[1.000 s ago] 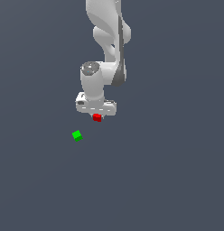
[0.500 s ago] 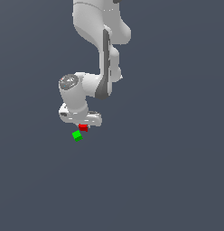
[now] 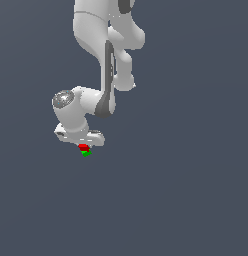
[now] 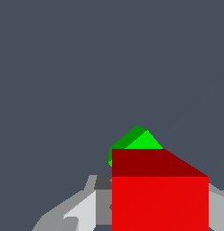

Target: Stack the red cube on top of the green cube.

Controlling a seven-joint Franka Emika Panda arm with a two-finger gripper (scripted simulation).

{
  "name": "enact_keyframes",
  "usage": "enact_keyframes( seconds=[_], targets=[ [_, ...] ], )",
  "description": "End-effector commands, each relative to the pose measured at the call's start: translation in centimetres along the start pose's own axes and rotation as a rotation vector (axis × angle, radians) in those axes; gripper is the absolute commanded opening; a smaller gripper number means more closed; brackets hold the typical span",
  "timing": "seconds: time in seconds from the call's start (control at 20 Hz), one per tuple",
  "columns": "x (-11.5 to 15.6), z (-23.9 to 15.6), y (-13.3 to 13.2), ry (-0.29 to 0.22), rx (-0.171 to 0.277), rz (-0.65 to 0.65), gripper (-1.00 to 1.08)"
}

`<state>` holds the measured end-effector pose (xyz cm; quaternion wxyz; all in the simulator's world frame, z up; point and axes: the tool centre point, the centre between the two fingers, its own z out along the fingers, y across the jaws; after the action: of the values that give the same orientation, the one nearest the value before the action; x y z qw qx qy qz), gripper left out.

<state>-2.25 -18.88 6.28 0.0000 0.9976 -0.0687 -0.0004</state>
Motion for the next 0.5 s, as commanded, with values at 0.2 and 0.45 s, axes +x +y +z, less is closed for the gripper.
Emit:
enact_keyframes(
  seconds=[0.2,0.45],
  targets=[
    [0.63,0.12,0.47,0.001,0.0,-0.001,-1.0],
    [0.63,0.12,0.47,0.001,0.0,-0.001,1.0]
  ],
)
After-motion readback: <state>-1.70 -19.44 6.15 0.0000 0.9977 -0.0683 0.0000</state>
